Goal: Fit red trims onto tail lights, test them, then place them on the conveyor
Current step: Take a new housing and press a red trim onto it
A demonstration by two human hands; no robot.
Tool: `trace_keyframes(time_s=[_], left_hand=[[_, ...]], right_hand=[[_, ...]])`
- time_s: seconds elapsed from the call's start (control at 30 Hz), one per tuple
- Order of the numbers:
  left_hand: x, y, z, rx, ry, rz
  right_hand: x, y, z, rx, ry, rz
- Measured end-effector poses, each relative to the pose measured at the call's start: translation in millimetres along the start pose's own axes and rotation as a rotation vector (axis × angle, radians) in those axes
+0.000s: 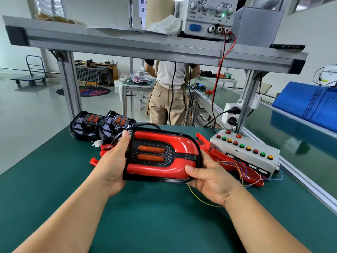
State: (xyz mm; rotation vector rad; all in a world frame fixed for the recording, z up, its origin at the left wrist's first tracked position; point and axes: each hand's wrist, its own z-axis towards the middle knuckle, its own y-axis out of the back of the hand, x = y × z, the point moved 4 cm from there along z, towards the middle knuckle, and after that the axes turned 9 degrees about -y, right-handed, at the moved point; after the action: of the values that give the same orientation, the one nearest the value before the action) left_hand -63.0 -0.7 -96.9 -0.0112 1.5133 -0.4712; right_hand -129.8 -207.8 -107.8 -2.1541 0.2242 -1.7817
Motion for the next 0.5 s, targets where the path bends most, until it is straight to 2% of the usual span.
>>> trace_keyframes(time_s=[0.1, 0.2, 0.5], left_hand=[[-2.7, -8.9, -7.7, 0.244, -0.072, 0.106], [-3.4, -11.4, -14.3, 0.383, -0.101, 0.148], [-3.6, -8.9, -12.3, 0.377, -0.171, 0.169]], right_hand=[[6.3, 5.3, -2.1, -0.013, 0.025, 0.076], [8.9, 4.8, -4.8, 0.019, 0.038, 0.11], [7.9, -0.7, -4.7, 0.041, 0.033, 0.157]])
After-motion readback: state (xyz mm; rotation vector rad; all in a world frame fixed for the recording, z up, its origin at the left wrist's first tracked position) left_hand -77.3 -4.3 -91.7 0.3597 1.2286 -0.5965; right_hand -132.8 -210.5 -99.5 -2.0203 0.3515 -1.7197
